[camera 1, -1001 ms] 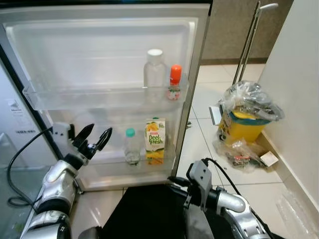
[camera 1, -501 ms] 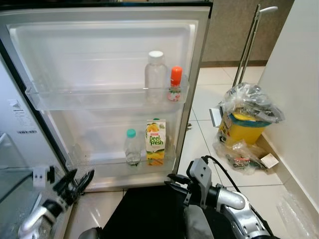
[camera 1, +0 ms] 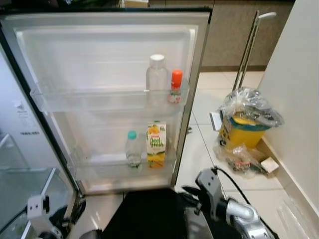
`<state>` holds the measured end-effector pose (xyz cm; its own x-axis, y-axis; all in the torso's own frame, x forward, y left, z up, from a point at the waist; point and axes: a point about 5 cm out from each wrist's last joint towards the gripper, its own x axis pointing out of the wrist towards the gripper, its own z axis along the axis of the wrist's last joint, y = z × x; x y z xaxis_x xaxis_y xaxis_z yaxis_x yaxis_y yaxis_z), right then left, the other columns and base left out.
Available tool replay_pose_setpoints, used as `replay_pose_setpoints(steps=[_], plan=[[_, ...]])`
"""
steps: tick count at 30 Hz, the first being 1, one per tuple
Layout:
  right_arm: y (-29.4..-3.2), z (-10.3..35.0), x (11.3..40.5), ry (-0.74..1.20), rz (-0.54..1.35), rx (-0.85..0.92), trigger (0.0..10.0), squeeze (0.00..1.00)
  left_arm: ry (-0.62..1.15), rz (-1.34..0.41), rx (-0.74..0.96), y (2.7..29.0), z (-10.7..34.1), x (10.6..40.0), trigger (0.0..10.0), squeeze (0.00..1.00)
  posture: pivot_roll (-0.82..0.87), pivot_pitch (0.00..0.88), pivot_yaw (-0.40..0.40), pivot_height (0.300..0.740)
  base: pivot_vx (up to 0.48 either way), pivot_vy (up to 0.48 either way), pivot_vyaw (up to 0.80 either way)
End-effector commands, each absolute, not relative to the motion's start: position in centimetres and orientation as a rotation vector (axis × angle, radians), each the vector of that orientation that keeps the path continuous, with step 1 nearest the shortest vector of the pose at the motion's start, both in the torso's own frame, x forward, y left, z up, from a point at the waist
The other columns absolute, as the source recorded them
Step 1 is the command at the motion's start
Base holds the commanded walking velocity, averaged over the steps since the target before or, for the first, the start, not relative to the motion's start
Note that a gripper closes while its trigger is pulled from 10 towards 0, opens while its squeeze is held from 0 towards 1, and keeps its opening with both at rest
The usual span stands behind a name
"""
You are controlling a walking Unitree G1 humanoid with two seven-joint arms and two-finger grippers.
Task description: Restocking fridge
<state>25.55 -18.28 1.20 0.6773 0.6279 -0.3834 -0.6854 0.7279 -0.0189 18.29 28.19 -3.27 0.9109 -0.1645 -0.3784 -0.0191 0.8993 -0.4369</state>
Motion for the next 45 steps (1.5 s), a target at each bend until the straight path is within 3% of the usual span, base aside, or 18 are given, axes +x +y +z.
replay_pose_setpoints(steps=[1, 7, 13, 21, 28, 45], plan=[[-19.9, -0.2, 24.8, 0.452, 0.64, -0.167, 10.0, 0.0, 0.516, -0.043, -0.454, 27.3, -4.7, 16.9, 10.0, 0.0, -0.11, 0.0, -0.028, 0.48, 0.0, 0.0, 0.0], [-22.5, -3.1, 22.6, 0.657, 0.428, -0.154, 10.0, 0.0, 0.659, 0.02, -0.434, 26.4, -6.5, 14.9, 10.0, 0.0, -0.12, 0.0, -0.035, 0.48, 0.0, 0.0, 0.0], [-24.8, -6.3, 17.9, 0.86, 0.189, -0.049, 10.0, 0.0, 0.84, 0.114, -0.401, 25.0, -8.7, 11.6, 10.0, 0.0, -0.12, 0.0, -0.047, 0.485, 0.0, 0.0, 0.0], [-25.2, -8.6, 13.3, 1.025, 0.088, -0.02, 10.0, 0.0, 0.895, 0.157, -0.386, 23.6, -9.5, 11.4, 10.0, 0.0, -0.11, 0.0, -0.058, 0.519, 0.0, 0.0, 0.0], [-24.9, -9.2, 11.9, 1.078, 0.082, -0.017, 10.0, 0.0, 0.903, 0.185, -0.383, 23.4, -9.5, 11.8, 10.0, 0.0, -0.11, 0.0, -0.059, 0.544, 0.0, 0.0, 0.0], [-24.4, -9.3, 12.2, 1.068, 0.089, -0.013, 10.0, 0.0, 0.913, 0.237, -0.373, 23.8, -9.5, 11.8, 10.0, 0.0, -0.11, 0.0, -0.057, 0.599, 0.0, 0.0, 0.0]])
